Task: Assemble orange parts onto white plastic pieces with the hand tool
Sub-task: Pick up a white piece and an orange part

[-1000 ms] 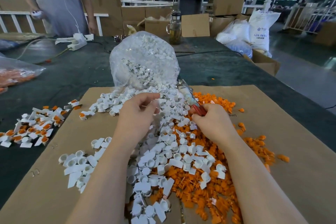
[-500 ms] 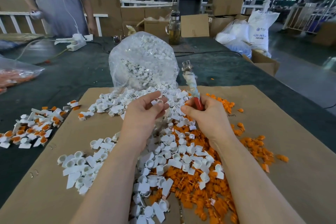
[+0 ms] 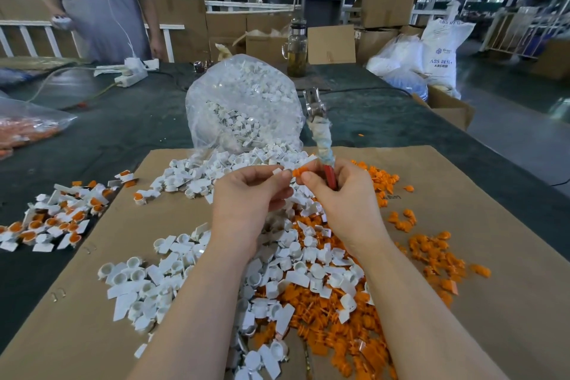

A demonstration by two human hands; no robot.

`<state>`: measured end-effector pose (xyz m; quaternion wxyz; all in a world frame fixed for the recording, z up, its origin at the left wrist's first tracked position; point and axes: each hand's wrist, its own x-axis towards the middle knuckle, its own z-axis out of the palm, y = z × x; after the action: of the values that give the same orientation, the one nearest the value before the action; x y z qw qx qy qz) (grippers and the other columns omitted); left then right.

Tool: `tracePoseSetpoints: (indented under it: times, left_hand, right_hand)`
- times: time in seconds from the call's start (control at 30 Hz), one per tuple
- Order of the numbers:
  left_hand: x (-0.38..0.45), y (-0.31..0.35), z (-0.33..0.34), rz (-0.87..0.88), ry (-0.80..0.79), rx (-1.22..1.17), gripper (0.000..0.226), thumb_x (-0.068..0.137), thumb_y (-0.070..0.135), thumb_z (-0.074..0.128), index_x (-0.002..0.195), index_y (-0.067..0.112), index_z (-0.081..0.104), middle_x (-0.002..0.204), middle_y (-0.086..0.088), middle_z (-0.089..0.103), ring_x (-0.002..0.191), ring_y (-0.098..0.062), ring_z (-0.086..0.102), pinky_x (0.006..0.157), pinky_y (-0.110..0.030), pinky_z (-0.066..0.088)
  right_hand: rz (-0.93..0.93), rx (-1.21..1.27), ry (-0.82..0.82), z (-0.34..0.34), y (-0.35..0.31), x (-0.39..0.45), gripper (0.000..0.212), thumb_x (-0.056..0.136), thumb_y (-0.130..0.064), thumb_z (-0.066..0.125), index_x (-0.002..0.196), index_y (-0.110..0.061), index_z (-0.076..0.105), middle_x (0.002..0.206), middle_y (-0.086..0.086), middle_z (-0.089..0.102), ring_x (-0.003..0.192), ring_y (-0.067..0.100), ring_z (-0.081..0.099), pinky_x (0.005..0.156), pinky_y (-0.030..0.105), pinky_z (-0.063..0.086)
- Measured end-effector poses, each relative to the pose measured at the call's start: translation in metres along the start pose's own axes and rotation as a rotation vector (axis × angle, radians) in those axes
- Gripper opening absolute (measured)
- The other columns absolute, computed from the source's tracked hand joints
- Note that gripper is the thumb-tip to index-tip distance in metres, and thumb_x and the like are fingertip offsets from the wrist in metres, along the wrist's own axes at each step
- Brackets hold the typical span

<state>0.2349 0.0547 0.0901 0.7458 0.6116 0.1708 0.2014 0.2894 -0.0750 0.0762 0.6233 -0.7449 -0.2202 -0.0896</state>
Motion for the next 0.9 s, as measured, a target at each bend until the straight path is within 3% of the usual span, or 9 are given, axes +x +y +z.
tracePoseSetpoints:
  times: [0.13, 0.3, 0.67, 0.9]
  left_hand:
    - [-0.0018, 0.0011, 0.0030, -0.018, -0.047, -0.011, 0.011, 0.084, 0.003, 0.075, 0.094, 0.003, 0.071, 0.074, -0.010, 0.076, 0.067, -0.017, 0.074, 0.060, -0.022, 0.059]
    - [-0.0036, 0.0004, 0.0051, -0.006, -0.051, -0.042, 0.017, 0.081, 0.000, 0.076, 0.096, -0.005, 0.069, 0.075, -0.016, 0.075, 0.066, -0.018, 0.074, 0.058, -0.023, 0.058]
    - [-0.0060, -0.0007, 0.0061, 0.094, -0.032, 0.025, 0.007, 0.079, 0.004, 0.080, 0.083, 0.005, 0.074, 0.072, -0.009, 0.075, 0.070, -0.019, 0.075, 0.059, -0.020, 0.056]
    - [-0.0079, -0.0010, 0.0081, 0.141, -0.014, 0.136, 0.012, 0.077, 0.015, 0.084, 0.085, 0.011, 0.075, 0.075, -0.005, 0.076, 0.074, -0.022, 0.075, 0.071, -0.034, 0.063]
  right_hand:
    - [-0.064, -0.105, 0.039, 0.0020, -0.0010, -0.0011, 0.007, 0.089, -0.028, 0.070, 0.089, -0.030, 0.063, 0.071, -0.031, 0.062, 0.070, -0.010, 0.059, 0.062, 0.005, 0.043]
    - [-0.084, -0.177, 0.103, 0.0038, -0.0013, -0.0027, 0.013, 0.089, -0.033, 0.069, 0.090, -0.039, 0.057, 0.077, -0.019, 0.065, 0.077, -0.003, 0.062, 0.063, 0.015, 0.050]
    - [-0.101, -0.184, 0.120, 0.0021, -0.0013, -0.0036, 0.014, 0.088, -0.032, 0.070, 0.092, -0.038, 0.058, 0.077, -0.019, 0.065, 0.077, -0.004, 0.062, 0.063, 0.012, 0.047]
    - [-0.107, -0.196, 0.120, 0.0016, -0.0011, -0.0033, 0.013, 0.088, -0.026, 0.071, 0.094, -0.032, 0.061, 0.074, -0.020, 0.063, 0.075, -0.005, 0.061, 0.063, 0.011, 0.048]
